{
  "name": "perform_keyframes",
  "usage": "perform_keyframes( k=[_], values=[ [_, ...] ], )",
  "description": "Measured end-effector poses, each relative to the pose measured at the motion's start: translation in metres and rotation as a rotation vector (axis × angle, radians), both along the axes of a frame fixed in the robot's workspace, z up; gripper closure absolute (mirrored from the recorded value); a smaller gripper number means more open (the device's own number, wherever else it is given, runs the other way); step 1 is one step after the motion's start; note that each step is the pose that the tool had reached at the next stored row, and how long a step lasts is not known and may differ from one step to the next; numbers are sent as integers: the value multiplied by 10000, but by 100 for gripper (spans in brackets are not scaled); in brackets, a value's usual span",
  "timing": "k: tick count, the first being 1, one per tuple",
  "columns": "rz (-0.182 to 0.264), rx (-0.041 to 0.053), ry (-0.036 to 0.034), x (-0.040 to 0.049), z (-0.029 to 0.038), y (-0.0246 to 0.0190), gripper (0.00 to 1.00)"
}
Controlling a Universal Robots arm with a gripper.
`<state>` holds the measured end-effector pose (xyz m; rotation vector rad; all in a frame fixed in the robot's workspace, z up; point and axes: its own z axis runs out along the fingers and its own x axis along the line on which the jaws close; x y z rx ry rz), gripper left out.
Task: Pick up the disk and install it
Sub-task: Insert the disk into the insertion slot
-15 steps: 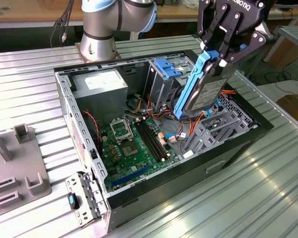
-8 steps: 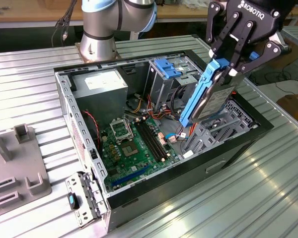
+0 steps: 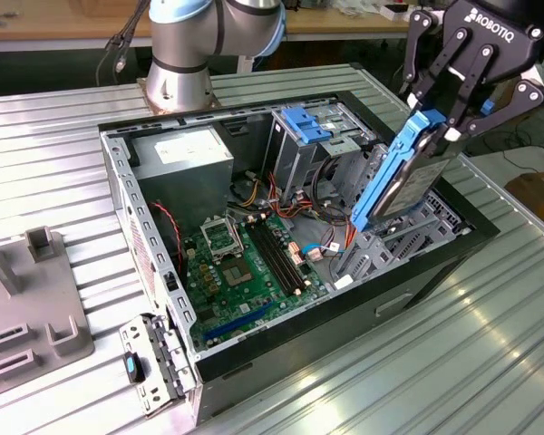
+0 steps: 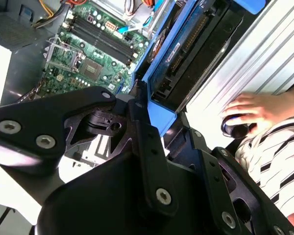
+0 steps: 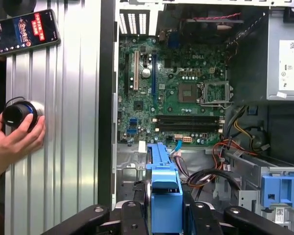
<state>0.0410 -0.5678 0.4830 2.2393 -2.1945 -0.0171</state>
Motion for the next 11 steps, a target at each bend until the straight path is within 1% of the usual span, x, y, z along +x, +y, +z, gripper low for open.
perform_keyframes(
  k=[2,3,6,7,8,9,11],
  values=[
    [1,-1,8,101,-4,-9,63],
    [1,-1,14,168,-6,-14,63],
    [1,-8,29,427,-12,-27,63],
    [2,-9,29,475,-14,-27,63],
    [1,-11,30,502,-16,-28,63],
    [1,-8,29,523,-29,-29,63],
    [0,-11,30,531,-59,-30,63]
  ],
)
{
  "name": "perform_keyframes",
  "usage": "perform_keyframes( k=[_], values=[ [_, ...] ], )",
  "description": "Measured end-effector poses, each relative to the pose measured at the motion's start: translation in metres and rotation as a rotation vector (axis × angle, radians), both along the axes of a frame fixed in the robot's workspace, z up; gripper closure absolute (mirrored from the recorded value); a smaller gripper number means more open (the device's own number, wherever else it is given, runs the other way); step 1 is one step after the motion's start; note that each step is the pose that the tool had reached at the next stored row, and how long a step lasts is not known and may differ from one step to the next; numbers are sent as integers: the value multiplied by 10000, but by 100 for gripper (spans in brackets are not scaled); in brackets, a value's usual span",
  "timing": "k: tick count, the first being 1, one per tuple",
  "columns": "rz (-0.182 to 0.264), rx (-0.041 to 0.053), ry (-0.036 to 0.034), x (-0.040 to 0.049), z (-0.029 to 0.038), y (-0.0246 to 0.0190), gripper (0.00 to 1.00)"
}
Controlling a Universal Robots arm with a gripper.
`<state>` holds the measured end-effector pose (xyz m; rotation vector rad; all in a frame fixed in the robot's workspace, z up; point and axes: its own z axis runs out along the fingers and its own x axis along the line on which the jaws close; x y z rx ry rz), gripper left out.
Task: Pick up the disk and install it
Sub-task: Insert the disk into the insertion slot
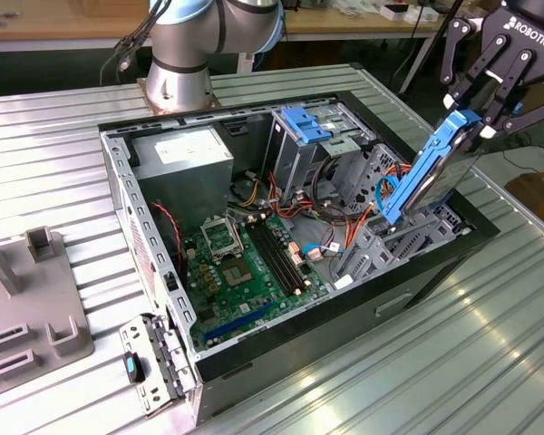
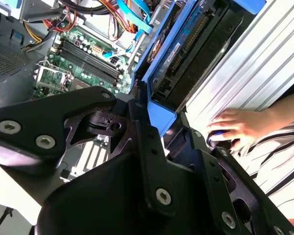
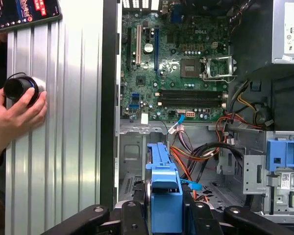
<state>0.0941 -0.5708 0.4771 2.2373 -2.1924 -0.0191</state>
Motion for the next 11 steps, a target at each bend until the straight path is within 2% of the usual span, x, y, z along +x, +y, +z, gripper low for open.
perform_keyframes(
  k=[6,8,11],
  values=[
    [0,4,0,-7,-27,0,63],
    [1,2,-2,-19,-29,17,63],
    [1,3,-40,-35,-57,28,63]
  ],
)
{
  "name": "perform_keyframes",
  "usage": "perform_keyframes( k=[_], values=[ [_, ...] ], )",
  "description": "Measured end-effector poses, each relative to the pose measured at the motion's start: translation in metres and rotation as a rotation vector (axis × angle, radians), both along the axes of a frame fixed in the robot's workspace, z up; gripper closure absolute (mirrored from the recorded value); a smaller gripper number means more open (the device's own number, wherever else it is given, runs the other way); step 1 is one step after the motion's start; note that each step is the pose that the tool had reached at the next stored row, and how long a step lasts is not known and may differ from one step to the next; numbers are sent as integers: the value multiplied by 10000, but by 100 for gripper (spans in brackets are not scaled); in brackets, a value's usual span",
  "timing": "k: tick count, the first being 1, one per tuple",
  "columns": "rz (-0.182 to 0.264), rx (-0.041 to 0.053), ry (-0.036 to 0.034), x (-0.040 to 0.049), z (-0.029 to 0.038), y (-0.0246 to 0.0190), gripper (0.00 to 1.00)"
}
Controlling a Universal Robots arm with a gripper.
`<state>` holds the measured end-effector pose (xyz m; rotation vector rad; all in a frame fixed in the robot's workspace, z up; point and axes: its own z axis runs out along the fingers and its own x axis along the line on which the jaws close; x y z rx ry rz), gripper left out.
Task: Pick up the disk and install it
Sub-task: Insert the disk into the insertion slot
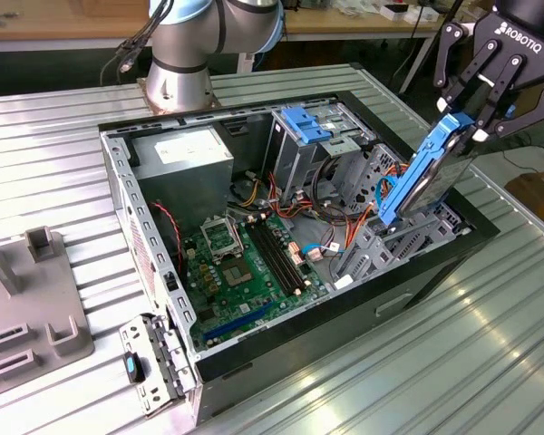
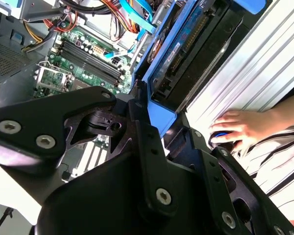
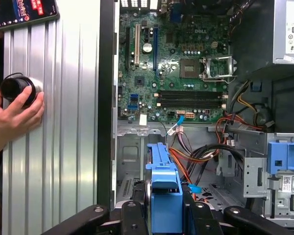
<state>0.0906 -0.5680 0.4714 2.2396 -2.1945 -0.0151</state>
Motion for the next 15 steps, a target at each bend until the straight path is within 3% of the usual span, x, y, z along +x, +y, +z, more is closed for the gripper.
perform_keyframes(
  k=[3,5,7,15],
  values=[
    [-1,-2,-16,-8,-22,41,63],
    [-1,-4,-47,-10,-37,47,63],
    [0,-1,-159,-27,-60,47,63],
    [-44,-4,-167,-70,-57,46,63]
  ],
)
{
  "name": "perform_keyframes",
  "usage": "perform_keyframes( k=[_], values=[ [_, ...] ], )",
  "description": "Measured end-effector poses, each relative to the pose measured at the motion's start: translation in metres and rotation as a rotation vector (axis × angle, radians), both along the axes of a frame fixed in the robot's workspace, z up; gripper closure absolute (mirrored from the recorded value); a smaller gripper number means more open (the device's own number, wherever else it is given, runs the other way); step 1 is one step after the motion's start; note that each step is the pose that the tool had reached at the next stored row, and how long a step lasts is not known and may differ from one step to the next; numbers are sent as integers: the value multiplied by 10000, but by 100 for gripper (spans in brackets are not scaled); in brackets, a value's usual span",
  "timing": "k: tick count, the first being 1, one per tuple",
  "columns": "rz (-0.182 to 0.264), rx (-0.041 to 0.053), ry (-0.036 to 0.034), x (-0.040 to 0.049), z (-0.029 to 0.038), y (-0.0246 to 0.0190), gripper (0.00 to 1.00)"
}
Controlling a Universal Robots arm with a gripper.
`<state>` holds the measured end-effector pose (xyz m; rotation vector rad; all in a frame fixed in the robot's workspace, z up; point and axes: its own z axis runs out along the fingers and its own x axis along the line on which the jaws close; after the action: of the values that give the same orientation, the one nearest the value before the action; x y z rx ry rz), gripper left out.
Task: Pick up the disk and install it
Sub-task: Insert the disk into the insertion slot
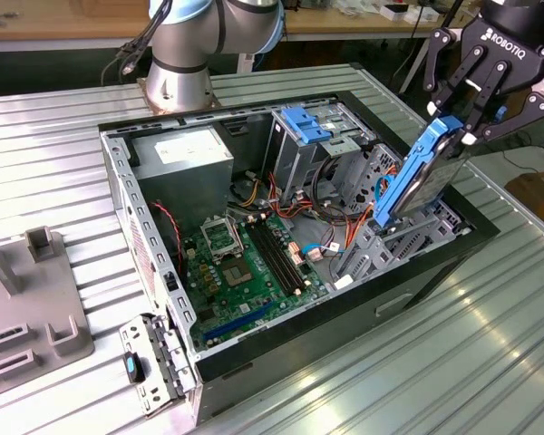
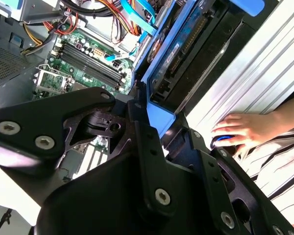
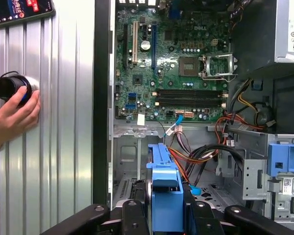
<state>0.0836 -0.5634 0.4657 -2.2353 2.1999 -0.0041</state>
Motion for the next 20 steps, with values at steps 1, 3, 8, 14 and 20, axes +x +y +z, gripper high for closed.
perform_keyframes(
  k=[1,3,8,14,20],
  values=[
    [-62,2,0,-1,-1,-11,63],
    [-63,4,-9,-8,-1,-20,63],
    [32,31,-29,-17,-6,-50,63],
    [83,31,-30,-25,-39,-50,63],
    [82,33,-30,-47,-50,-50,63]
  ],
)
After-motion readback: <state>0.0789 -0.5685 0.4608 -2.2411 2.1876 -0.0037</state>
